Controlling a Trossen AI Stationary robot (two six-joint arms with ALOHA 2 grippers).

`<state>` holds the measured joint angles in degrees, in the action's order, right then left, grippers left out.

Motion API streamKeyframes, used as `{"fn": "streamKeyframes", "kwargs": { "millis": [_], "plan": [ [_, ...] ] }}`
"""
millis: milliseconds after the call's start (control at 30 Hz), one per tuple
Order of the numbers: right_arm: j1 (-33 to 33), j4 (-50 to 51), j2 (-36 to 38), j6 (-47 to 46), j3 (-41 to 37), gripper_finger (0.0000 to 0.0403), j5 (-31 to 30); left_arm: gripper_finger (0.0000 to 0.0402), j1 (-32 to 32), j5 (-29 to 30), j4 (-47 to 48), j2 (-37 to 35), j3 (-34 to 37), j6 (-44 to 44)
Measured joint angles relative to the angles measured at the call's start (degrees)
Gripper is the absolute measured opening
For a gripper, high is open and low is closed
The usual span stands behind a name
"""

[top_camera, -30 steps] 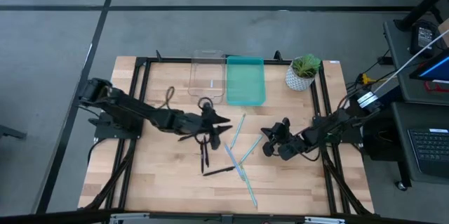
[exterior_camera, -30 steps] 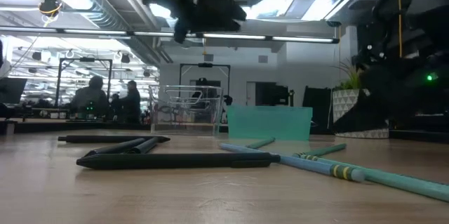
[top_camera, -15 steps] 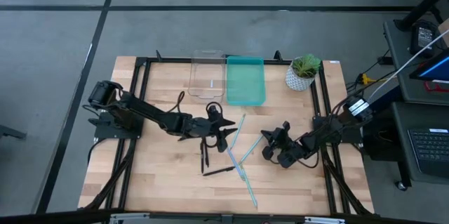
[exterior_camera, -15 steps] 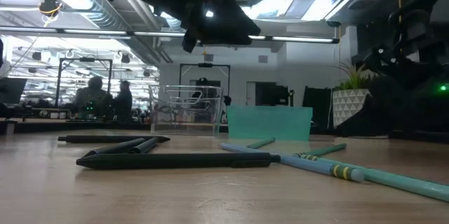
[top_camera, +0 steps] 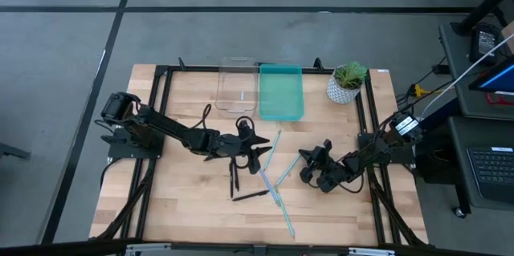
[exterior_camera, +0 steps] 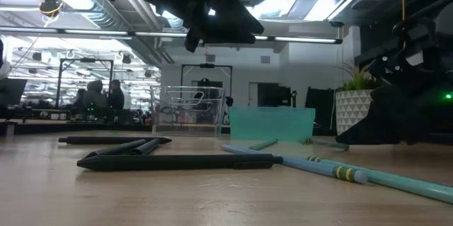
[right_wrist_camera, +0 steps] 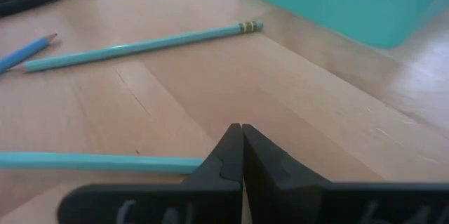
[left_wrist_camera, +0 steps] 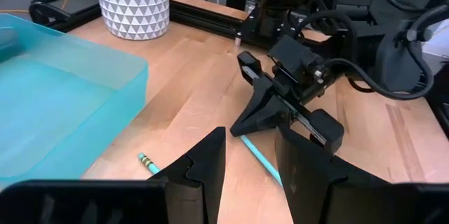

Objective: Sort pens & pencils
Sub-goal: Put the light blue pencil into the light blue bin

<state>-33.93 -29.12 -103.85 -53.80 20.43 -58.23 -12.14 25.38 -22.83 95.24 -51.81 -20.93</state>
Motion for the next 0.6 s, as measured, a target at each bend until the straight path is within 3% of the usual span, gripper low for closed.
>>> {"fn": "streamKeyframes", "kwargs": {
  "millis": [367,600],
  "plan": [
    [0.0,0.5,0.0,-1.1,0.0,0.0003,0.7,0.0122,0.0,-7.2,0.1,0.0,0.0,-1.5],
    [0.0,0.5,0.0,-1.4,0.0,0.0003,0.9,0.017,-0.3,-13.0,0.9,0.0,0.1,-9.8]
  ]
}}
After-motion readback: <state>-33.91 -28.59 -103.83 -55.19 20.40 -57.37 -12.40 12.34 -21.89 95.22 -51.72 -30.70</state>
